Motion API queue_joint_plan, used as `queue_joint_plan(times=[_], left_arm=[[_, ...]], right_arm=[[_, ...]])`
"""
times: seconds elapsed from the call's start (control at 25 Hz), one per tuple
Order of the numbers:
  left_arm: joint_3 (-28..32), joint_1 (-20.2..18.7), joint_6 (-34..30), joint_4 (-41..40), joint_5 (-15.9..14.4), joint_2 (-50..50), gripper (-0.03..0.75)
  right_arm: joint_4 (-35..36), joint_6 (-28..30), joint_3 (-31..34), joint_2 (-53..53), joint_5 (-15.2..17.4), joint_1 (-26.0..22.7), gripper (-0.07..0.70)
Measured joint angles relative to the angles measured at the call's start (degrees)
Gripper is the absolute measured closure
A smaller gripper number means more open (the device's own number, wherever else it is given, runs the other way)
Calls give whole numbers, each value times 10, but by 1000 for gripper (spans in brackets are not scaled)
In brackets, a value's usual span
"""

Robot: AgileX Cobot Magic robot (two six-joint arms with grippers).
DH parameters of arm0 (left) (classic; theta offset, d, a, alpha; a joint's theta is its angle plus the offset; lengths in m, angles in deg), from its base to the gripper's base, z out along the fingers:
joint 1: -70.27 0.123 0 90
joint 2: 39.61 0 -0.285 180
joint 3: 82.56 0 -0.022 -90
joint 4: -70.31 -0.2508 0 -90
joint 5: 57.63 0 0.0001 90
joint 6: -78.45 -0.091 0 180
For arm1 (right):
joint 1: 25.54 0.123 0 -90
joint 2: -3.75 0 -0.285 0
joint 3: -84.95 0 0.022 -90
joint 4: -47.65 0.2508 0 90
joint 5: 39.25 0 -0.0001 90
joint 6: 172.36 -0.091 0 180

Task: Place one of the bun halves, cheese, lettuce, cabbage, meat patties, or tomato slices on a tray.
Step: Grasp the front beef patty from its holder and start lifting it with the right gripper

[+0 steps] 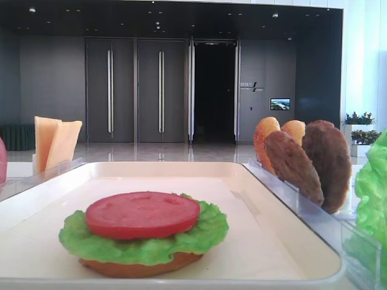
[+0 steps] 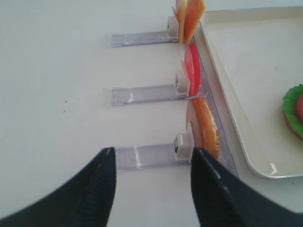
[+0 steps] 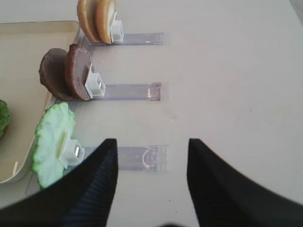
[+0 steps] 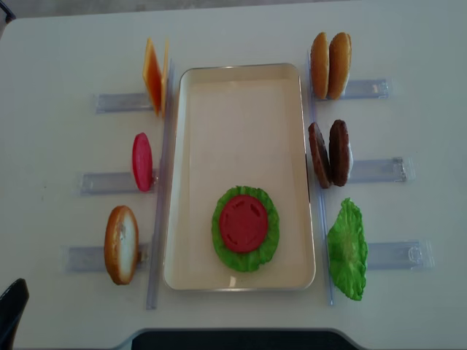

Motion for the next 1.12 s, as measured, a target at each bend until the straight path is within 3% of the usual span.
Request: queue_joint_plan(times=[1.12], left_arm=[[0,0,0,0,0,0,325]], right_arm=[[0,0,-8,10,-1,0,276]])
